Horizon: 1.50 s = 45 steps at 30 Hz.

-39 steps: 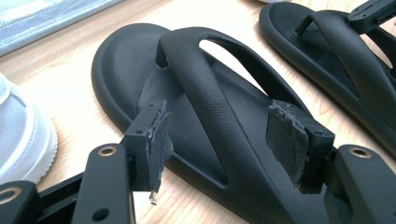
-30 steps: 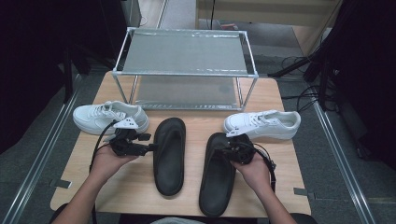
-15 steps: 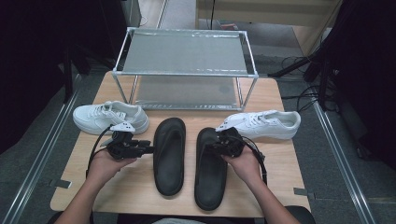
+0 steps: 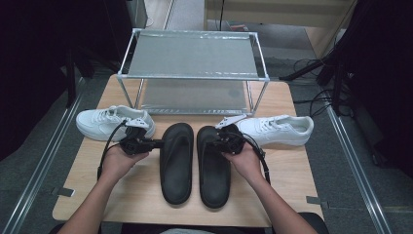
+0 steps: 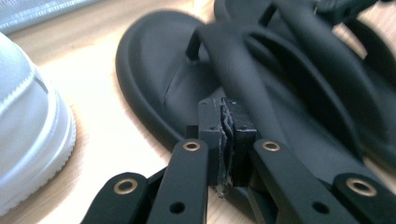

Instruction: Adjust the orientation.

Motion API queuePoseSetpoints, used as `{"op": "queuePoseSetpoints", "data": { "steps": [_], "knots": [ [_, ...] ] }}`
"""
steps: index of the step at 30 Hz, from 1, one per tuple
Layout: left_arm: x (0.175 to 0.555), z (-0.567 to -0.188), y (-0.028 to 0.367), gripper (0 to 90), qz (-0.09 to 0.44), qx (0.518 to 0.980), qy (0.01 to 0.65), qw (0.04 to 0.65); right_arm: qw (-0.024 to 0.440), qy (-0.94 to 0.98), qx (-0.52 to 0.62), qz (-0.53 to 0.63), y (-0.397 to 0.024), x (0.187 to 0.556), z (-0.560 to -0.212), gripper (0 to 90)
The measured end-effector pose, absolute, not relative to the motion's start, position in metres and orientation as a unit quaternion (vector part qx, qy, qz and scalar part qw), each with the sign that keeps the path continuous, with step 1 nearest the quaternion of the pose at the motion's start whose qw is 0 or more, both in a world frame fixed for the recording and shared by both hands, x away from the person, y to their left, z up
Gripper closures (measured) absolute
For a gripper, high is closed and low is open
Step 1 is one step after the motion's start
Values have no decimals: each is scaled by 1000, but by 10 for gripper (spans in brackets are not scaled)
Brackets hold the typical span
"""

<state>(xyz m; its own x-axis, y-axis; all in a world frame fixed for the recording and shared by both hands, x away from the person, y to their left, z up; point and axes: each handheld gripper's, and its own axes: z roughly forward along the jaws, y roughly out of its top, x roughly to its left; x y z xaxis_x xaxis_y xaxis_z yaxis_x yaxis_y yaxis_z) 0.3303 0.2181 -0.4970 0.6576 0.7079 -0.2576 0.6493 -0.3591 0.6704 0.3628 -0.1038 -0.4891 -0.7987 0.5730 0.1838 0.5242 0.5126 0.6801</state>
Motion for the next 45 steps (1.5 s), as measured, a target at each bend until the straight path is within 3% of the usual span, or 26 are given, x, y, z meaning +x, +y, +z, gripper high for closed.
{"op": "queuePoseSetpoints", "data": {
  "steps": [9,21,35,45],
  "knots": [
    [328,-511,210,894,12,839,413,354,35,864,315,391,-97,371,-492,900],
    [318,-512,191,898,21,856,392,337,39,863,314,394,-97,372,-493,894],
    [310,-514,176,882,-19,863,363,351,63,861,322,390,-98,372,-495,900],
    [312,-501,205,833,-8,837,382,391,60,847,337,406,-105,371,-492,842]
  ]
}}
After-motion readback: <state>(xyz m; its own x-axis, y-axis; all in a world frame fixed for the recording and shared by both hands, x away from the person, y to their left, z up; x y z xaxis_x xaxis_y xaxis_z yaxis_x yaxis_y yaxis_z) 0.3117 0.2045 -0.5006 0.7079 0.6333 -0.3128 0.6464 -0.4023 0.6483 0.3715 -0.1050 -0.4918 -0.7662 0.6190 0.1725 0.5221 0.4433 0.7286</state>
